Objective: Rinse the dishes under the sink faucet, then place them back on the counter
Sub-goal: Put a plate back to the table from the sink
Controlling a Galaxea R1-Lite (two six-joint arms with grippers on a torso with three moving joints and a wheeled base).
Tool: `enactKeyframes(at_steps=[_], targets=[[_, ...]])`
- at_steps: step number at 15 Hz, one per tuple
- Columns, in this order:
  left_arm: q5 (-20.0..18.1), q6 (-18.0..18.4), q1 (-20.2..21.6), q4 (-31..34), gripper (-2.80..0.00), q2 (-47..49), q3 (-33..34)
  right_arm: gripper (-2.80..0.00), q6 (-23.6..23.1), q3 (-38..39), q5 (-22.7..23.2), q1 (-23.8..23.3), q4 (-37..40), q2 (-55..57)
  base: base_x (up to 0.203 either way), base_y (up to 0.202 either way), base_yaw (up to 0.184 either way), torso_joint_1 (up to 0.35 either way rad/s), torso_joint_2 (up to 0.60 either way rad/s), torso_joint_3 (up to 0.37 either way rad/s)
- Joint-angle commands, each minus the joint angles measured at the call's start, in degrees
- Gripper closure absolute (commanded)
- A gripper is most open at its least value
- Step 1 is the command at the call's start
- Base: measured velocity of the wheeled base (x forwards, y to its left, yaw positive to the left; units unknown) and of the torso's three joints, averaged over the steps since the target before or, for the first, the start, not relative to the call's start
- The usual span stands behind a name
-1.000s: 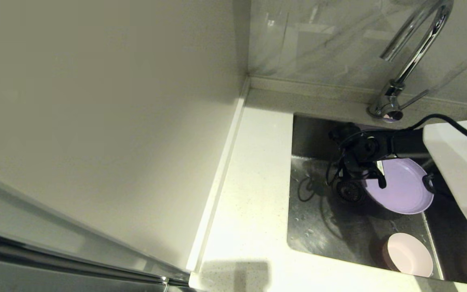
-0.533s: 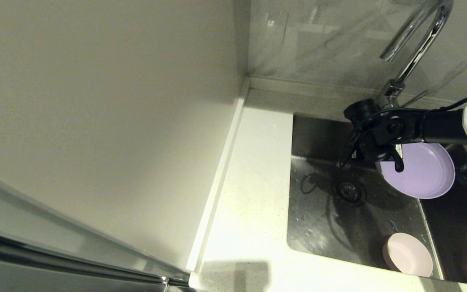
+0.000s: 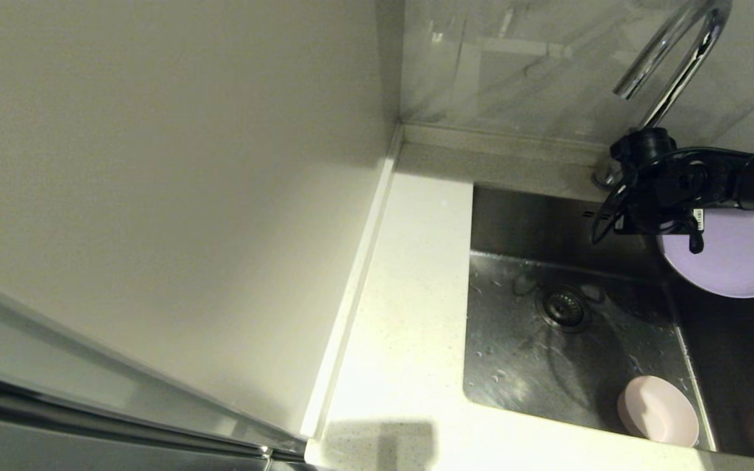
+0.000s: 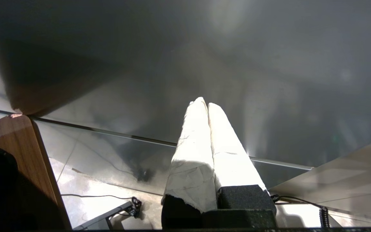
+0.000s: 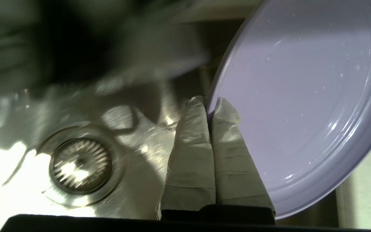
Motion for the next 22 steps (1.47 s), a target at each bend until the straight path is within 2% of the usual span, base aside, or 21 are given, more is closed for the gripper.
enactKeyframes(at_steps=[1, 3, 7, 9, 13, 22], targets=[[0.0, 0.0, 0.0, 0.0, 0.00, 0.0, 0.1, 0.00, 0.0, 0.3, -2.0, -2.4, 0.3, 0.1, 0.000, 0.000, 0.000, 0.000, 0.00, 0.000], [0.0, 0.0, 0.0, 0.0, 0.00, 0.0, 0.2, 0.00, 0.4, 1.9, -2.3, -3.6, 0.2, -0.4, 0.000, 0.000, 0.000, 0.000, 0.00, 0.000], [0.0, 0.0, 0.0, 0.0, 0.00, 0.0, 0.2, 0.00, 1.4, 10.7, -2.4, -5.4, -1.7, -4.9, 0.000, 0.000, 0.000, 0.000, 0.00, 0.000], [0.0, 0.0, 0.0, 0.0, 0.00, 0.0, 0.2, 0.00, 1.4, 14.7, -2.3, -8.5, -3.8, -7.4, 0.000, 0.000, 0.000, 0.000, 0.00, 0.000], [0.0, 0.0, 0.0, 0.0, 0.00, 0.0, 0.2, 0.00, 1.5, 17.9, -1.5, -14.2, -4.8, -9.8, 0.000, 0.000, 0.000, 0.000, 0.00, 0.000], [0.0, 0.0, 0.0, 0.0, 0.00, 0.0, 0.1, 0.00, 1.5, 27.0, 0.1, -16.2, -8.7, -13.0, 0.000, 0.000, 0.000, 0.000, 0.00, 0.000]])
